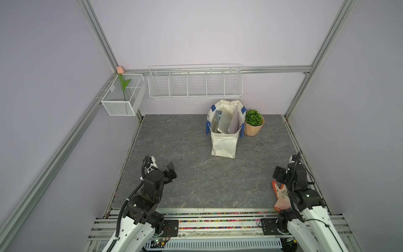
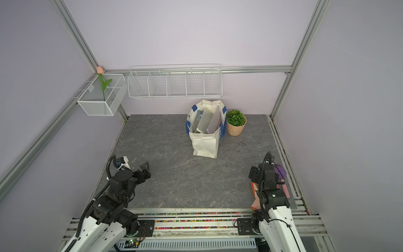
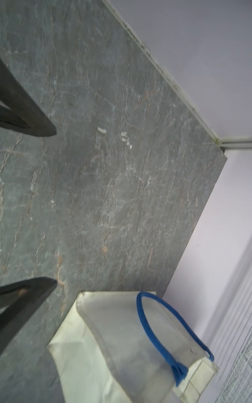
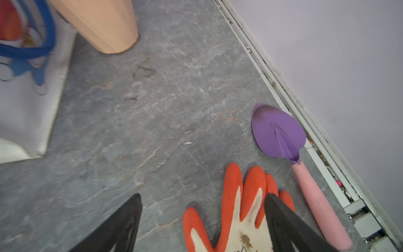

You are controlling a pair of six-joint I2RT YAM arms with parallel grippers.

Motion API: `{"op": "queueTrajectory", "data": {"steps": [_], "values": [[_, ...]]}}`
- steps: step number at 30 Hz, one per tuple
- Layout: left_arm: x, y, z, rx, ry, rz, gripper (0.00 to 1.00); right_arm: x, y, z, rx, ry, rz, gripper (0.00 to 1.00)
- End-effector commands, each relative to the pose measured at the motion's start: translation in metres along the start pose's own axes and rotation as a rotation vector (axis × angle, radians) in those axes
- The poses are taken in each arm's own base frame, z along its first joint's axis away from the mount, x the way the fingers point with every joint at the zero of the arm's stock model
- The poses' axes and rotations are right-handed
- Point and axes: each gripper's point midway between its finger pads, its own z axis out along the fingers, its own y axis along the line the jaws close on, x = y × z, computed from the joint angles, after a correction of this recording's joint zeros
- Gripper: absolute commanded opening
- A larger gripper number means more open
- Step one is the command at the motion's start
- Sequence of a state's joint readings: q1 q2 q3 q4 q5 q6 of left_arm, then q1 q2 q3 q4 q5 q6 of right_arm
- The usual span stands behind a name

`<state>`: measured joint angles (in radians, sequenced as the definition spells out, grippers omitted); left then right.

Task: Put the pencil pouch into the canvas bag
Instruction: Reset both arms

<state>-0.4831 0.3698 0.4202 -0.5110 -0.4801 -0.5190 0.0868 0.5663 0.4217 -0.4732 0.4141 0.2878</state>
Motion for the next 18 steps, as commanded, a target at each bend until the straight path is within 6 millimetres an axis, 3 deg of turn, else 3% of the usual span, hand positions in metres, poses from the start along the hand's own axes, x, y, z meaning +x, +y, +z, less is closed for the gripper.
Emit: {"op": "queueTrajectory", "data": {"steps": [1, 3, 6, 9, 11, 14, 18], "values": [[-0.031, 0.030, -0.007, -0.141, -0.246, 0.023, 0.99, -0.032, 0.003, 0.016, -0.007, -0.192, 0.036, 0.89], [-0.036, 0.050, -0.009, -0.254, -0.297, 0.013, 0.99, -0.029, 0.006, 0.029, -0.018, -0.204, 0.000, 0.89], [-0.045, 0.058, 0.000, -0.342, -0.312, 0.046, 0.99, -0.021, 0.000, 0.050, 0.008, -0.177, -0.001, 0.89], [-0.047, 0.058, 0.026, -0.406, -0.279, 0.132, 0.99, -0.026, 0.004, 0.067, -0.007, -0.159, -0.006, 0.89], [-0.041, 0.070, 0.043, -0.482, -0.275, 0.123, 0.99, -0.037, 0.008, 0.077, -0.019, -0.185, -0.005, 0.89], [-0.031, 0.077, 0.070, -0.470, -0.284, 0.133, 0.99, -0.045, 0.017, 0.093, -0.048, -0.178, -0.021, 0.89], [-0.040, 0.080, 0.094, -0.431, -0.301, 0.105, 0.99, -0.059, 0.032, 0.104, -0.113, -0.222, -0.050, 0.89]]}}
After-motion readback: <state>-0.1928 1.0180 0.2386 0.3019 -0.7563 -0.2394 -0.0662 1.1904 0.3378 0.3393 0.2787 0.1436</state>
